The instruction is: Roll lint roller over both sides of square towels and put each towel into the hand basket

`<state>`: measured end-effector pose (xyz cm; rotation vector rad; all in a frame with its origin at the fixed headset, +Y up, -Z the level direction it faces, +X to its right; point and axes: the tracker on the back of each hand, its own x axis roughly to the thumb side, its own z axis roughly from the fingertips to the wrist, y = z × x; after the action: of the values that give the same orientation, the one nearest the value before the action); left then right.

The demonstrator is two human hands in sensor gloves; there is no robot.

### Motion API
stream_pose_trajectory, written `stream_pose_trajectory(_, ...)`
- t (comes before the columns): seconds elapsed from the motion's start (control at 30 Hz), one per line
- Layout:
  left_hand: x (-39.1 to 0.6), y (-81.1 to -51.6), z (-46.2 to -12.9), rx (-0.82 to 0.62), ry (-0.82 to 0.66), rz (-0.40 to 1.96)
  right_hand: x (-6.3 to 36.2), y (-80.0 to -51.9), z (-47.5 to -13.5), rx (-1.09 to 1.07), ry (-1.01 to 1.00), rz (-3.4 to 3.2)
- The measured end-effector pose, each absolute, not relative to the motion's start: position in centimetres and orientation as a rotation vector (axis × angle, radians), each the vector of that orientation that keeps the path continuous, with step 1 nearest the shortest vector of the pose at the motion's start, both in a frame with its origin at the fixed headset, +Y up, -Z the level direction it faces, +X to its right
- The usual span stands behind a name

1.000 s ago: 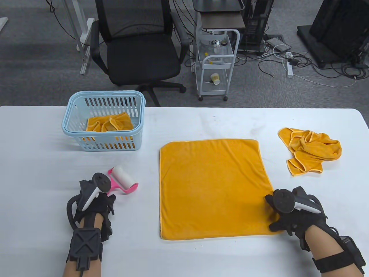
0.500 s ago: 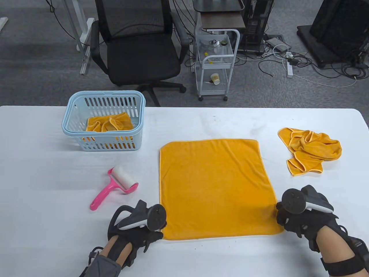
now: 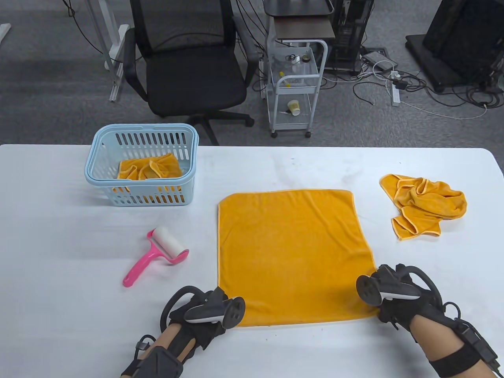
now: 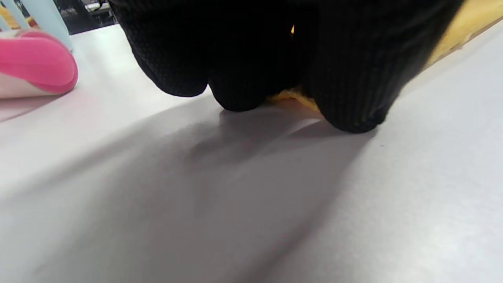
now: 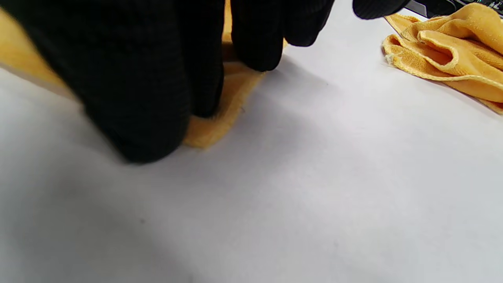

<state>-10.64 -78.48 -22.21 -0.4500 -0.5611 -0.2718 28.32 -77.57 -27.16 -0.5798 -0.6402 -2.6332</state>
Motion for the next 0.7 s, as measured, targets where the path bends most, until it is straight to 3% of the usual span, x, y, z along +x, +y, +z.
stream_pose_trajectory(0.27, -10.8, -78.6, -22.8, -0.470, -0.565, -0.221, 30.0, -77.2, -28.0, -0.578, -0.745, -2.810)
stream_pose_trajectory(0.4, -12.1, -77.3, -23.4, -0.509, -0.549, -0.049, 32.2, -75.8, -28.4, -0.593, -0.848, -3.013)
stream_pose_trajectory(0.5, -12.9, -74.4, -23.4, -0.446, -0.550, 0.037, 33.8, -73.3, -28.5, -0.646, -0.824, -3.177)
stream_pose_trajectory(0.7, -14.8, -63.3, -21.8, -0.196, -0.601, 0.196, 34.8, -64.0, -26.5, -0.889, -0.539, -3.348)
